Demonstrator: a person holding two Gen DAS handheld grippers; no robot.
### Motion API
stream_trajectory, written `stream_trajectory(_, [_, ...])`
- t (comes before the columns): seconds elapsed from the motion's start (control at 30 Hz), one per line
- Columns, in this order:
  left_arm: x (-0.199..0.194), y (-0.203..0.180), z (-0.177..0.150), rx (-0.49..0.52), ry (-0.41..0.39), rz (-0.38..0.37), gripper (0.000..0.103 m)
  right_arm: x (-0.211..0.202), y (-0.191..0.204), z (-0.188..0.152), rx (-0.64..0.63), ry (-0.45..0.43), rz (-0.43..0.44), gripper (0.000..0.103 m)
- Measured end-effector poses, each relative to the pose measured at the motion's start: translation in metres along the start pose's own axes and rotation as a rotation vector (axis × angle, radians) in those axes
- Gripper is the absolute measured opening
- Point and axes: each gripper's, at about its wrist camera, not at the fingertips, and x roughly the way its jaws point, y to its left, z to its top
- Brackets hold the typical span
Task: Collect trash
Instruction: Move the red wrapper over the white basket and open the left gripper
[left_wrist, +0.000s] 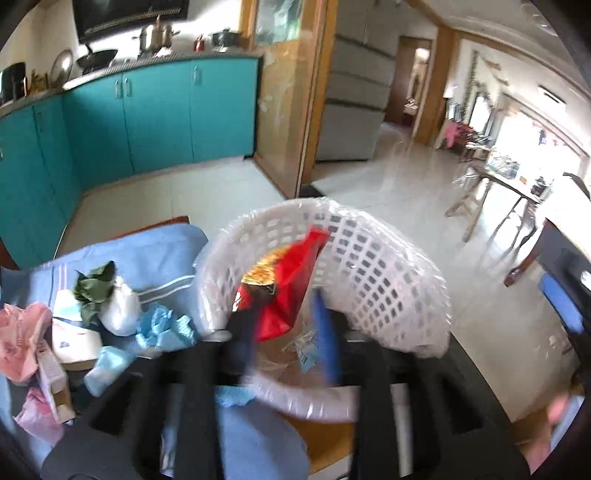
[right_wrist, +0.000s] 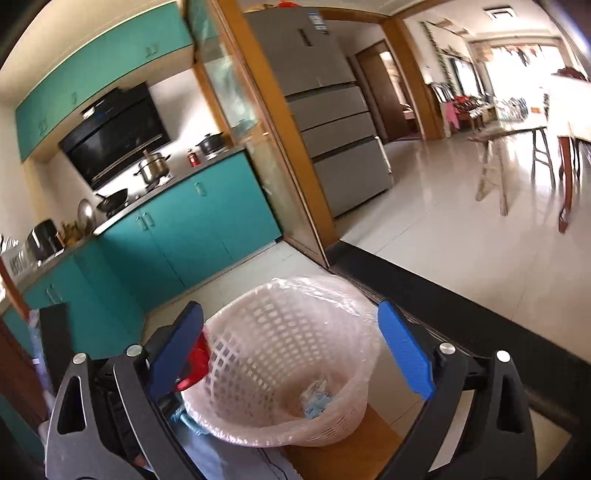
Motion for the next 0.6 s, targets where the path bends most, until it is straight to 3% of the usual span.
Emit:
stream_trajectory(0.03, [0.004, 0.002, 0.001, -0.013, 0.01, 0.003, 0.08, 0.002, -0.001, 0.0, -0.001, 0.011, -0.001, 0.094])
stream_trajectory(0.07, [0.005, 0.005, 0.001, -0.026, 0.009, 0.006, 0.083, 0.004, -0.001, -0.001, -0.006, 0.021, 0.002, 0.094])
stream_trajectory(0.3, [-0.061, 0.063, -0.025, -0.041, -0.087, 0.078, 0.088, 0.005, 0.013, -0.006, -0.042, 0.034, 0.041, 0.094])
stream_trajectory(0.47, [-0.137, 0.126, -0.058, -0.103, -0.187, 0.204, 0.095, 0.001, 0.038, -0.017, -0.108, 0.064, 0.09, 0.094])
stream_trajectory(0.6, [-0.184, 0.17, -0.105, -0.195, -0.25, 0.328, 0.098, -0.006, 0.067, -0.033, -0.188, 0.112, 0.15, 0.094])
